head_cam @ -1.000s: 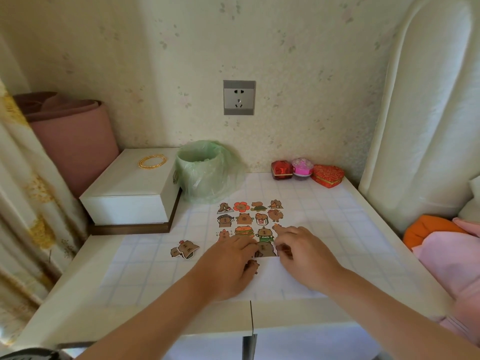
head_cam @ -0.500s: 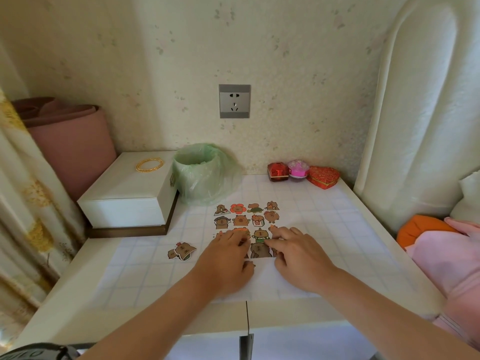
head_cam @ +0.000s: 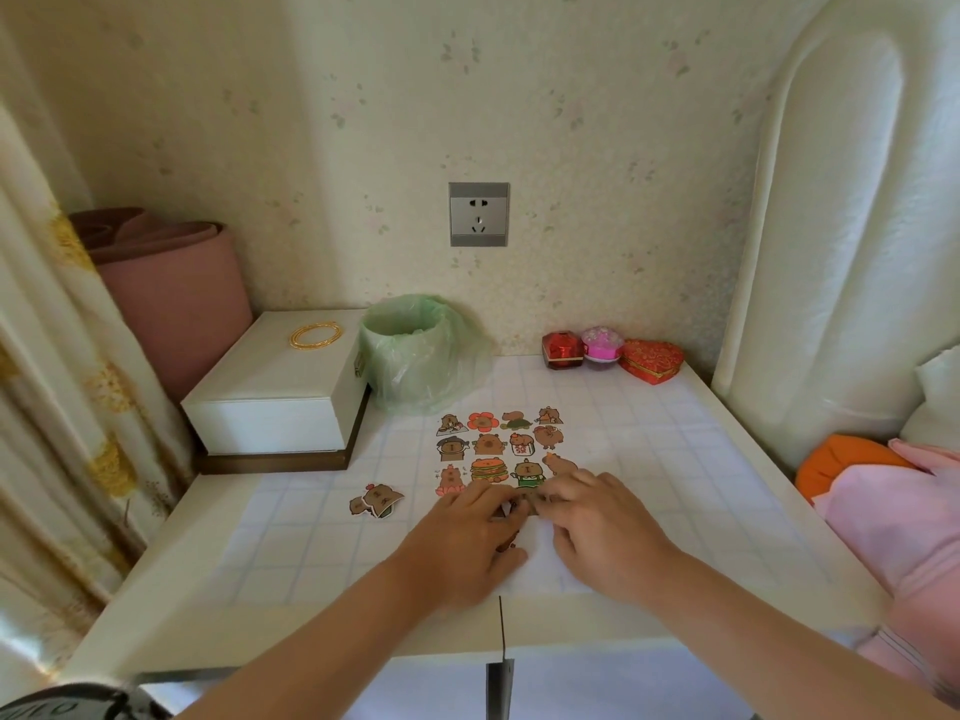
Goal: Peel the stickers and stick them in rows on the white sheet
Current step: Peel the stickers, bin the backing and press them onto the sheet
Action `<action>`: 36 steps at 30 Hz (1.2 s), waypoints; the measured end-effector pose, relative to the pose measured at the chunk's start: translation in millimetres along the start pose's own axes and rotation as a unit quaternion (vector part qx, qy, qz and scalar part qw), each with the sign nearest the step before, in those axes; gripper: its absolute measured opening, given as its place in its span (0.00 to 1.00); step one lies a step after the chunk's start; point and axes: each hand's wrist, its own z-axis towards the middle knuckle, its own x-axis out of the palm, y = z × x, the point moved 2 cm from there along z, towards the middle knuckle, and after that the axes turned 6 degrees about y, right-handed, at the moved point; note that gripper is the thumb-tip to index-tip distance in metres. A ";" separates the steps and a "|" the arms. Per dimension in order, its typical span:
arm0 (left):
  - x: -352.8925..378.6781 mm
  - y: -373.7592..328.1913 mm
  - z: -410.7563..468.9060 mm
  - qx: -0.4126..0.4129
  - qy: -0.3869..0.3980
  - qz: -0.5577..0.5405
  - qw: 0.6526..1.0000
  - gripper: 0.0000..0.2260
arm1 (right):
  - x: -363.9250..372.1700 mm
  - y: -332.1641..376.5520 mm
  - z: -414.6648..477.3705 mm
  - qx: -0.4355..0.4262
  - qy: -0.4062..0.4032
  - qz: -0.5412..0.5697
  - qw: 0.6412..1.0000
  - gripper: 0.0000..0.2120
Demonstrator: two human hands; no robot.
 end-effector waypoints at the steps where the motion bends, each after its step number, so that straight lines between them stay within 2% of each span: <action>1: -2.0 -1.4 0.3 -0.005 0.007 -0.007 1.000 0.25 | -0.6 0.1 -2.7 -0.011 0.001 0.002 1.000 0.16; 12: -8.7 7.4 -3.9 0.019 0.003 -0.051 0.999 0.19 | 0.4 -7.9 -6.2 -0.008 -0.009 0.029 1.000 0.17; 15: -13.2 3.3 -2.7 0.002 -0.019 -0.079 0.997 0.21 | 1.6 -8.2 -2.5 0.003 0.012 0.024 1.000 0.15; 17: -14.3 2.5 -3.0 -0.027 -0.025 -0.095 0.995 0.19 | 2.5 -8.5 -1.8 0.008 0.016 0.026 0.999 0.14; 19: -12.3 0.4 -3.3 -0.023 -0.047 -0.082 0.995 0.17 | 2.0 -7.0 -3.6 0.005 0.000 0.035 0.999 0.16; 23: -6.0 2.4 0.8 -0.016 -0.023 -0.028 0.999 0.20 | 0.6 -5.4 -4.8 -0.003 0.004 0.047 0.999 0.18; 26: -15.0 6.0 1.1 -0.043 0.003 -0.085 0.995 0.23 | -2.0 -12.8 -0.9 0.008 0.020 0.067 0.998 0.15; 29: -18.4 10.8 2.2 -0.037 0.011 -0.121 0.992 0.17 | -3.9 -16.8 1.9 0.039 0.052 0.121 0.991 0.13; 33: -23.5 13.3 4.7 -0.076 0.016 -0.192 0.978 0.12 | -7.8 -20.9 6.1 0.086 0.064 0.185 0.977 0.09; 36: -21.9 9.5 12.2 -0.069 0.008 -0.147 0.987 0.20 | -8.2 -17.3 10.1 0.068 0.079 0.159 0.982 0.14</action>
